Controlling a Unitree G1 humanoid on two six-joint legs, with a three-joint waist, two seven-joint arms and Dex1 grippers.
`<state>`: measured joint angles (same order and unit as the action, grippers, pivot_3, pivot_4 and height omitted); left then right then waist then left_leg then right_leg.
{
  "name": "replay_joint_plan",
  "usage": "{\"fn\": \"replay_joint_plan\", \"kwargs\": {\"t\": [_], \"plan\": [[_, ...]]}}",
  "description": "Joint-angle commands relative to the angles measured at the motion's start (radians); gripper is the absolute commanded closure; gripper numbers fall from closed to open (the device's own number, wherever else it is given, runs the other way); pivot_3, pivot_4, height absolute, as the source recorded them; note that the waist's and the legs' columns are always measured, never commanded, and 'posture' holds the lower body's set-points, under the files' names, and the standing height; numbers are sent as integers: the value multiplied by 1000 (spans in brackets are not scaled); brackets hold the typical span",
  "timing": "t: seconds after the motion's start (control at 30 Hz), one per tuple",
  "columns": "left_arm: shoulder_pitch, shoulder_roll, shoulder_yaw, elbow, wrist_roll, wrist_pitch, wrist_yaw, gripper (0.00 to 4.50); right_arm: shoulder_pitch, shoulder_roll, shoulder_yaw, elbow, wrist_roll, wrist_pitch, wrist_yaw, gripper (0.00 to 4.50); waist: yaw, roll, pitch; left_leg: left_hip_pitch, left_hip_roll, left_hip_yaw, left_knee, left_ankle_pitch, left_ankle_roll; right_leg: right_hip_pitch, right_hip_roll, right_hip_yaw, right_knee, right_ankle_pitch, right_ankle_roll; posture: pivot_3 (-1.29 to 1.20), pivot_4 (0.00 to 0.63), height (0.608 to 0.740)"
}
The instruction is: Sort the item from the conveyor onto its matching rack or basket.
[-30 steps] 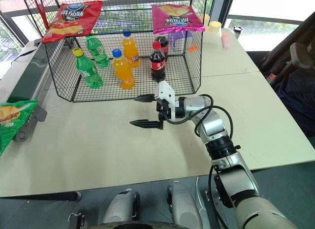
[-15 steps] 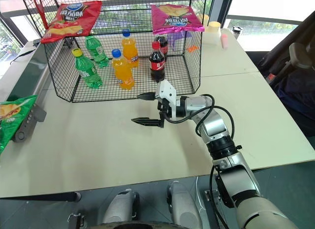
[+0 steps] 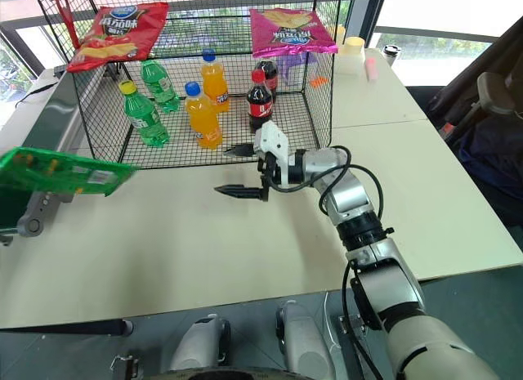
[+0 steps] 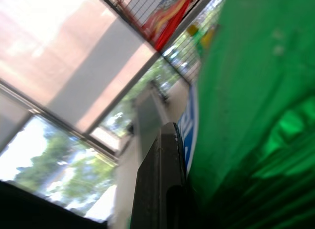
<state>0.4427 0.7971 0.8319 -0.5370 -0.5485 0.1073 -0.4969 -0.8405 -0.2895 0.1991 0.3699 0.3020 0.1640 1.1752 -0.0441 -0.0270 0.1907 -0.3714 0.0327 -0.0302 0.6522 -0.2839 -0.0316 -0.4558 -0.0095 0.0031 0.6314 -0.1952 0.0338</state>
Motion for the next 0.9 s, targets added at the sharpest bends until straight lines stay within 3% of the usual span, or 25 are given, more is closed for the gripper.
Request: {"fn": "replay_joint_plan", "kwargs": {"t": [0.03,0.13,0.3,0.4,0.6,0.9], "plan": [[-50,42,47,-66,-329,172,-53,4452,-84,7,-74,21,63,39,10,0,0,0,0,0,0,0,0,0,0,0,0,0,0,0,0,0,150,740],[-104,90,43,-50,-499,281,-101,4452,-110,1,-96,2,118,131,45,0,1,0,0,0,0,0,0,0,0,0,0,0,0,0,0,0,150,740],[-284,162,-23,20,-605,371,-118,4452,-105,-16,-98,-72,172,246,97,0,3,0,0,0,0,0,0,0,0,0,0,0,0,0,0,0,150,740],[-402,186,-67,69,-630,405,-125,4452,-76,-42,-81,-139,189,304,135,0,4,1,0,0,-1,0,1,0,0,0,0,0,0,0,0,0,150,740],[-497,183,-117,90,-632,456,-146,4452,-22,-44,-59,-272,238,399,145,0,-1,1,0,0,-1,0,0,0,0,-1,1,1,0,0,0,0,150,740],[-562,162,-138,70,-666,514,-125,4452,-45,91,-89,-258,232,333,-6,0,0,1,0,0,-1,0,1,0,0,-1,1,1,0,0,0,0,150,740]]}}
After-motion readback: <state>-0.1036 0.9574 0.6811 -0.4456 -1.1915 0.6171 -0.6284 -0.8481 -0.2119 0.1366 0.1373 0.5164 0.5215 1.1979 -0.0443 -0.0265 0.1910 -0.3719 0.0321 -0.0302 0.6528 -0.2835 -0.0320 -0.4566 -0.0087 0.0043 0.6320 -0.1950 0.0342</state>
